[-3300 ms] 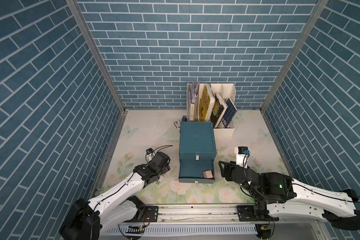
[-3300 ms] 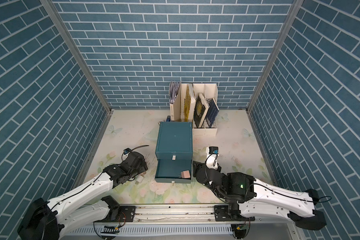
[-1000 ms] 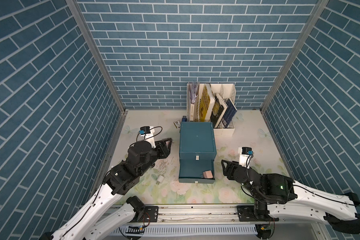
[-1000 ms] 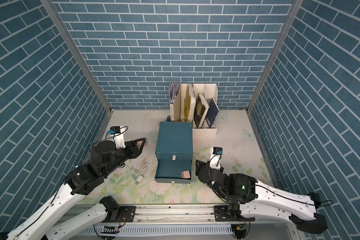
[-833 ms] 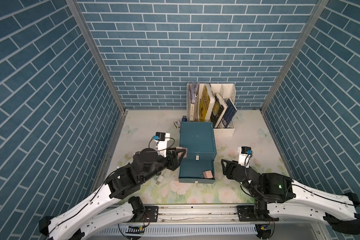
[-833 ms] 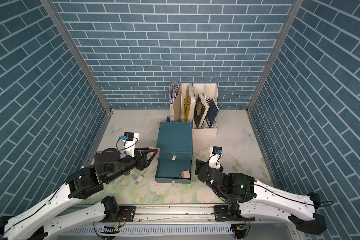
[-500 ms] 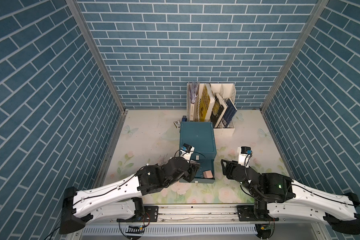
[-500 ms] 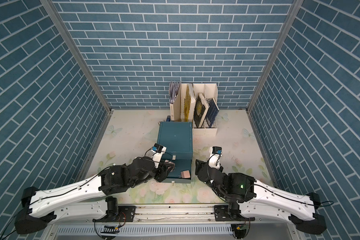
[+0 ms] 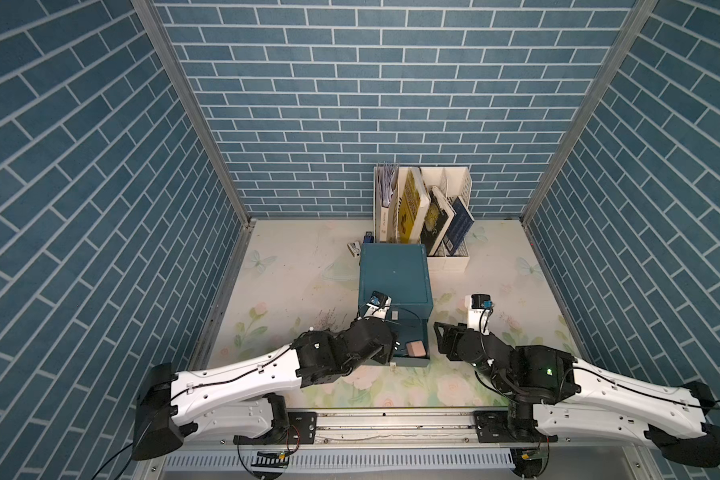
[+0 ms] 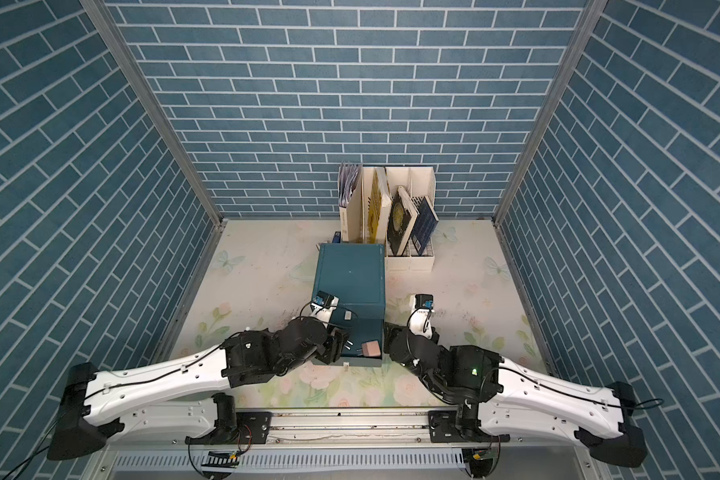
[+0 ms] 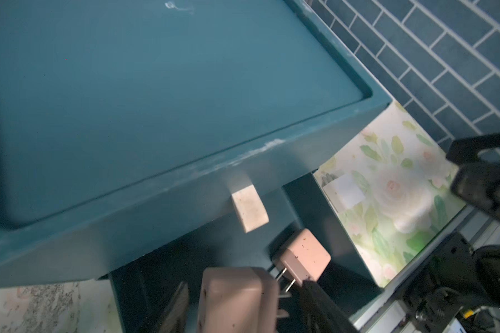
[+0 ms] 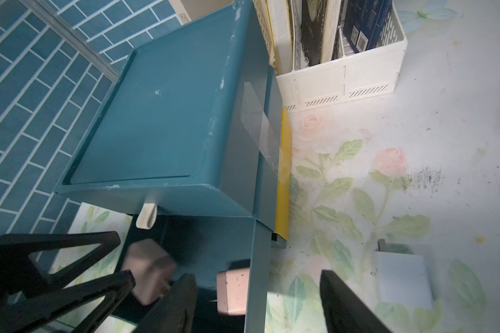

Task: Place the plugs into the drawer by color
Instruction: Place the plug in the drawer.

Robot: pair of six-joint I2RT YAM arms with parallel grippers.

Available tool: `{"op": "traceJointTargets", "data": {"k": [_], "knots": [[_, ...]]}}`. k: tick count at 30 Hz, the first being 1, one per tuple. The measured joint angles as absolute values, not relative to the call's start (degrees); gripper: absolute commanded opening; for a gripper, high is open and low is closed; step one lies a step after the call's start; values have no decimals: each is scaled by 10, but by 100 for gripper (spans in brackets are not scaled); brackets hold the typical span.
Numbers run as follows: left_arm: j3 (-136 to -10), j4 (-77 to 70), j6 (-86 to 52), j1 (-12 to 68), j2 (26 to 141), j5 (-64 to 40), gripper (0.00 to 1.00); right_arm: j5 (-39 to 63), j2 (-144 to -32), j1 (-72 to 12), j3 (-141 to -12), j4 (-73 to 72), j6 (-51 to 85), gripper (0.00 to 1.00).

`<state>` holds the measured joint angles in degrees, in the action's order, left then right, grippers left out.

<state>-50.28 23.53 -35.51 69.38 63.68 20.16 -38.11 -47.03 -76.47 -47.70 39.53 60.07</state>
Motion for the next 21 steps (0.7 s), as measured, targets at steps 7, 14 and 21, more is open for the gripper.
{"op": "traceJointTargets", "data": {"k": [7,14,21], "knots": [[-557,252,-356,694,630,234,72,-377,-491,-807,-505,363,556,75],[-631,246,-350,683,565,346,91,-386,-553,-885,-532,342,535,72],[-632,251,-356,529,582,286,86,-408,-602,-967,-537,325,547,68]]}}
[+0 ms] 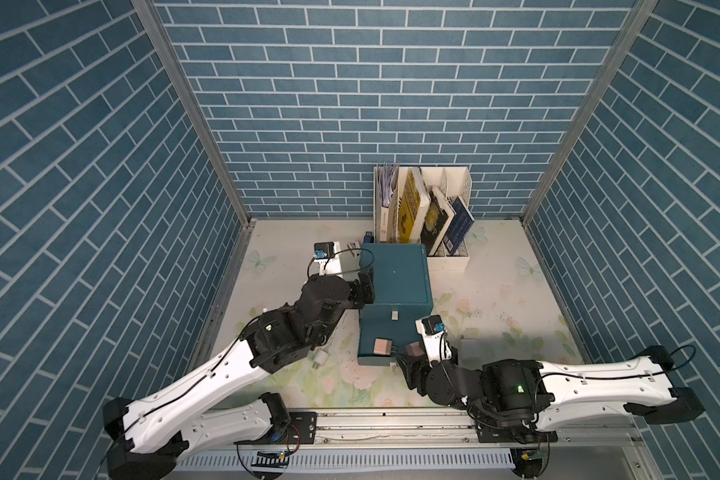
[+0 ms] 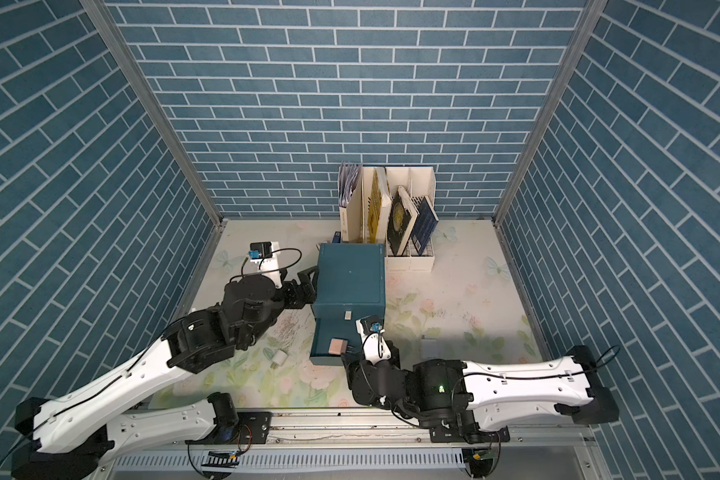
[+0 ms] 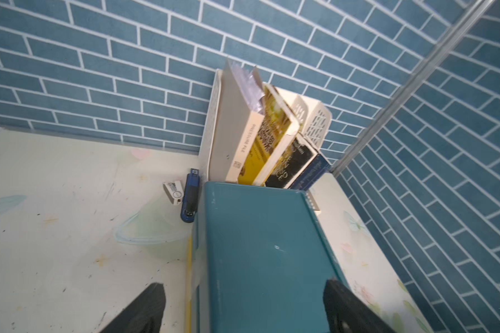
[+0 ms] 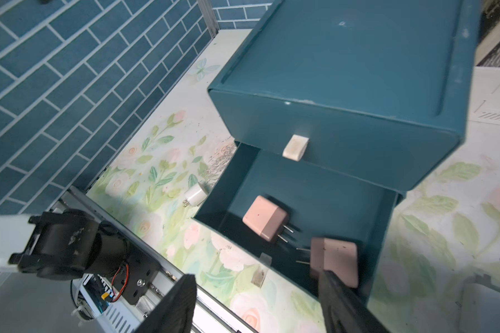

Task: Place the plugs into the drawer by color
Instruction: Place the plug in the drawer, then close the drawer in the storage box.

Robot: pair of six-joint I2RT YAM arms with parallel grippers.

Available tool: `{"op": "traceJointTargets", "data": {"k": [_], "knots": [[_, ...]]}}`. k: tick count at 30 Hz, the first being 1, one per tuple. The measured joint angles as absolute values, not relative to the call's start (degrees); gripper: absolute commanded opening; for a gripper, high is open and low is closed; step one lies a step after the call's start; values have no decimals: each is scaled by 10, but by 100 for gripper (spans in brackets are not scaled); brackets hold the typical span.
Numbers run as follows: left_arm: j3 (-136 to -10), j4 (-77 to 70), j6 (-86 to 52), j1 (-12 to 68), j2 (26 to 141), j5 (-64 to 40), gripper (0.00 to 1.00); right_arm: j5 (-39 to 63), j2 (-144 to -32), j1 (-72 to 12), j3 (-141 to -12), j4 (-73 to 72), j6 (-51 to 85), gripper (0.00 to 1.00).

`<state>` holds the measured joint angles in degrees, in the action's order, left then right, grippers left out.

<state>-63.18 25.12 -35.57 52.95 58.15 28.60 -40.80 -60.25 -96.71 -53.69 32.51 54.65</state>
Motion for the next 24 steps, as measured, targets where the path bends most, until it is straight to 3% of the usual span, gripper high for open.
{"op": "traceJointTargets", "data": {"k": [3,12,20,24], "knots": [[-613,261,-359,490,614,243,85,-419,-620,-1002,-521,317,575,68],[-584,251,-358,471,649,168,82,-426,-665,-1083,-483,299,661,68],[-563,211,-356,450,667,124,68,-400,-695,-1074,-434,247,709,71],[-561,202,-355,448,668,111,62,-386,-702,-1030,-423,210,715,71]]}}
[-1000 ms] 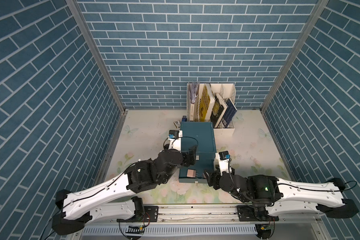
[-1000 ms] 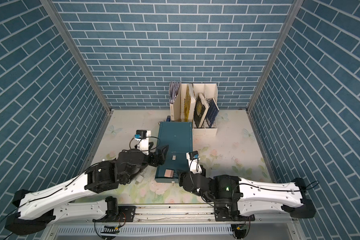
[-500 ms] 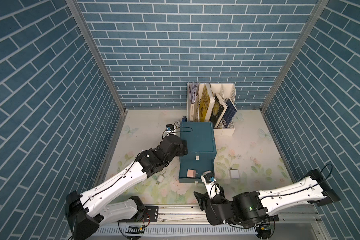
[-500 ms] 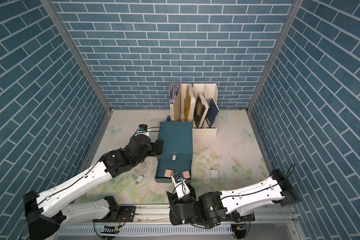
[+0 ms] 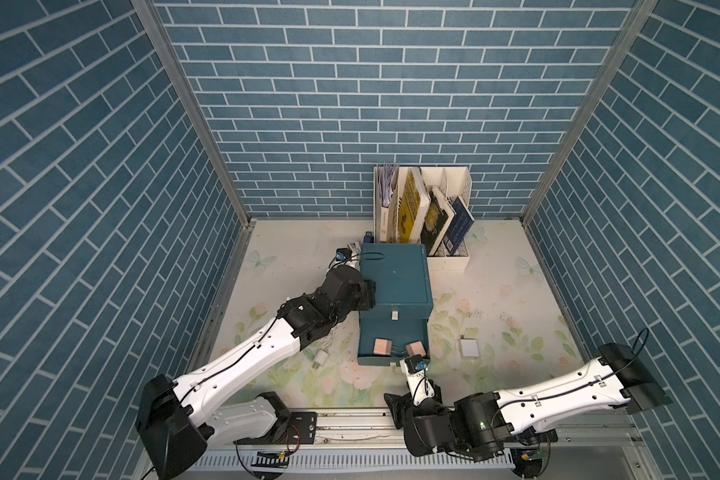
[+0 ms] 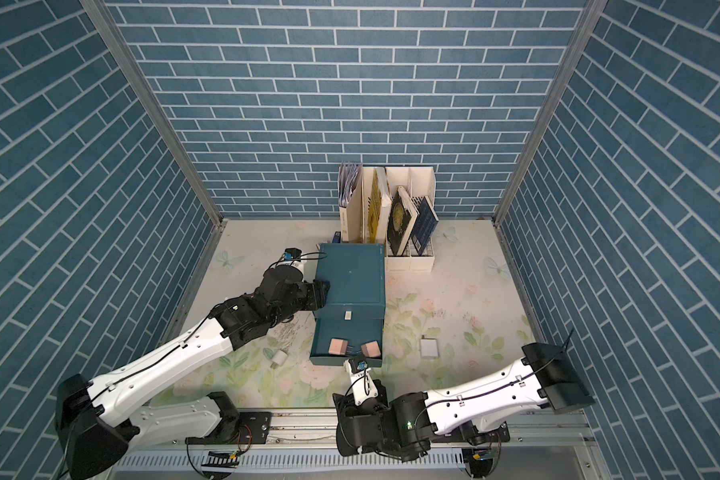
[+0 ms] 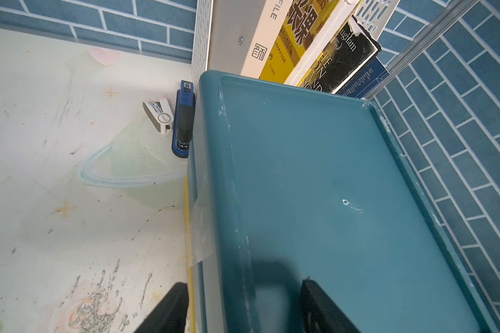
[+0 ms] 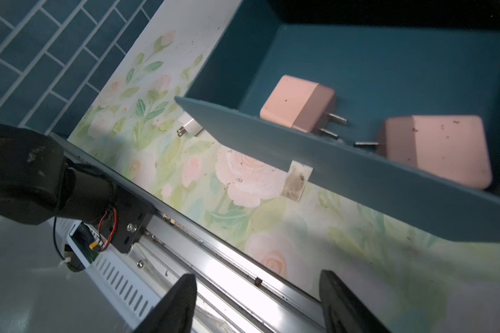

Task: Place the plugs into the drawer by color
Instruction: Close the drawer in the storage box.

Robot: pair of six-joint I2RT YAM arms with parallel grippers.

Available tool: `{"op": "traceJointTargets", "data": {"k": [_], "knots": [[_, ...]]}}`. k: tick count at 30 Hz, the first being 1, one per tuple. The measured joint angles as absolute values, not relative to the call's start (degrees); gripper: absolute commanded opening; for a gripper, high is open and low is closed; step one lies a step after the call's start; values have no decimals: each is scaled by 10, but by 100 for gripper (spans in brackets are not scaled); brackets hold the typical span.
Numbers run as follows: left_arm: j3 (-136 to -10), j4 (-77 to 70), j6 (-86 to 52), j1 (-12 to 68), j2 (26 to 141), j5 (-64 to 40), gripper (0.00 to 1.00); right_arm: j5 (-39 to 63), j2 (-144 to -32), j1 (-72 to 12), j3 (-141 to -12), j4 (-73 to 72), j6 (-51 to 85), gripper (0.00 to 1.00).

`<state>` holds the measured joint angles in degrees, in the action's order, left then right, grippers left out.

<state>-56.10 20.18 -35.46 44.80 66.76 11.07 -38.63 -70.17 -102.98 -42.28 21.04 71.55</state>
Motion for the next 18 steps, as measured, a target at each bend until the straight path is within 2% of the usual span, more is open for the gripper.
{"op": "traceJointTargets", "data": {"k": [8,18], "knots": [[-549,185,-353,448,661,105,57,-381,-719,-955,-413,131,686,70],[-539,181,-349,448,649,102,50,-389,-738,-900,-413,89,644,69]]}}
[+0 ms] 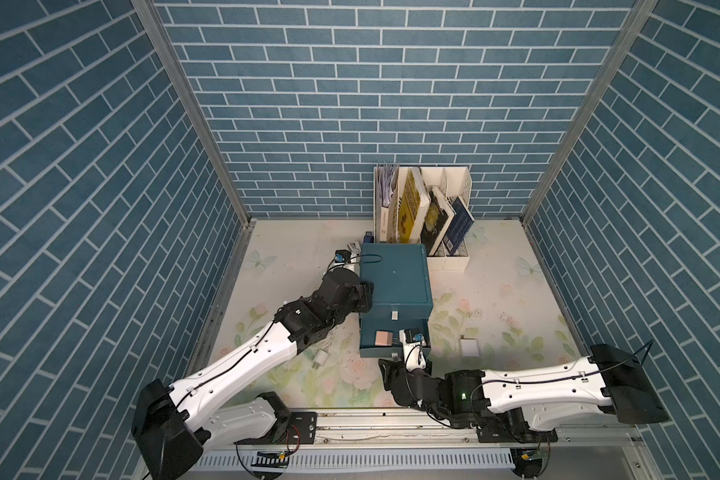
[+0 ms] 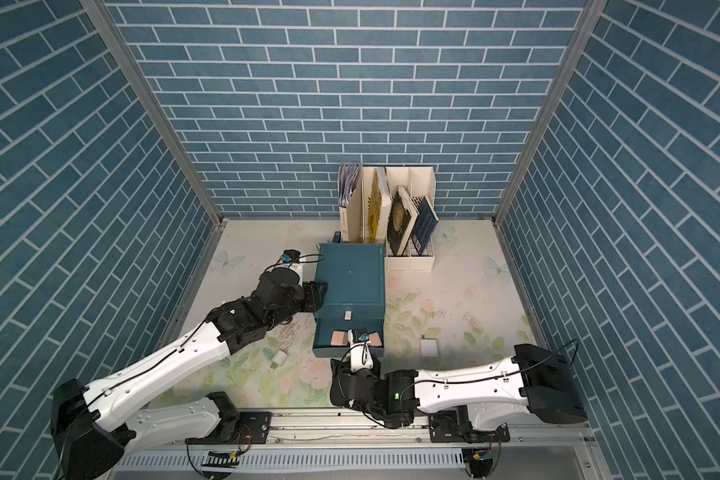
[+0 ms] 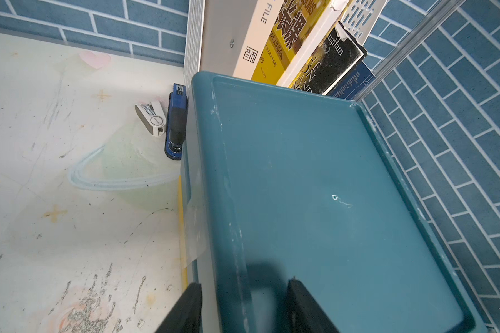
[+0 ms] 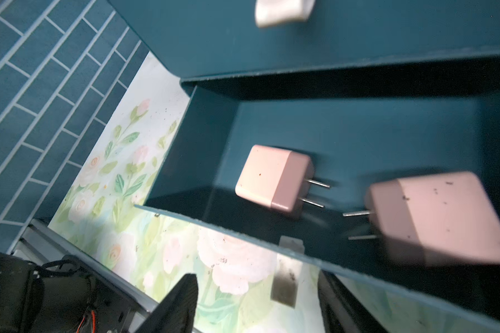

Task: Place the plugs into the drawer by color
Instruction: Close the drawer in the storage box.

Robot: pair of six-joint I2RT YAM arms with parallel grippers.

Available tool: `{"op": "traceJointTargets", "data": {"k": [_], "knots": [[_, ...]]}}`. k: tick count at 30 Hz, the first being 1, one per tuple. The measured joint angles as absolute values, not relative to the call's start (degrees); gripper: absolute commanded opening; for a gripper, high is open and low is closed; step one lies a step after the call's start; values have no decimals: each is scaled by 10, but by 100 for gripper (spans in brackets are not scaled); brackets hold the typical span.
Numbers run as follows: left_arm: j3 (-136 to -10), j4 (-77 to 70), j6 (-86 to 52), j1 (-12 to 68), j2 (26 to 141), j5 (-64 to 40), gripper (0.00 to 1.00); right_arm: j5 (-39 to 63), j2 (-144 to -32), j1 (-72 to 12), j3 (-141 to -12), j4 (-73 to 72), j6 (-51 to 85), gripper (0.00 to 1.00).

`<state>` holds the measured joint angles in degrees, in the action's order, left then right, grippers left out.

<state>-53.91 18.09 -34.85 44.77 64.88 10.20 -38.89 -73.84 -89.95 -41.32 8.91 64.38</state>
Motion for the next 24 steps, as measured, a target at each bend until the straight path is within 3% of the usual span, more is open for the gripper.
{"op": "traceJointTargets", "data": {"k": [24], "knots": [[-514,148,-347,446,635,91,44,-486,-801,-812,-386,-37,528,68]]}}
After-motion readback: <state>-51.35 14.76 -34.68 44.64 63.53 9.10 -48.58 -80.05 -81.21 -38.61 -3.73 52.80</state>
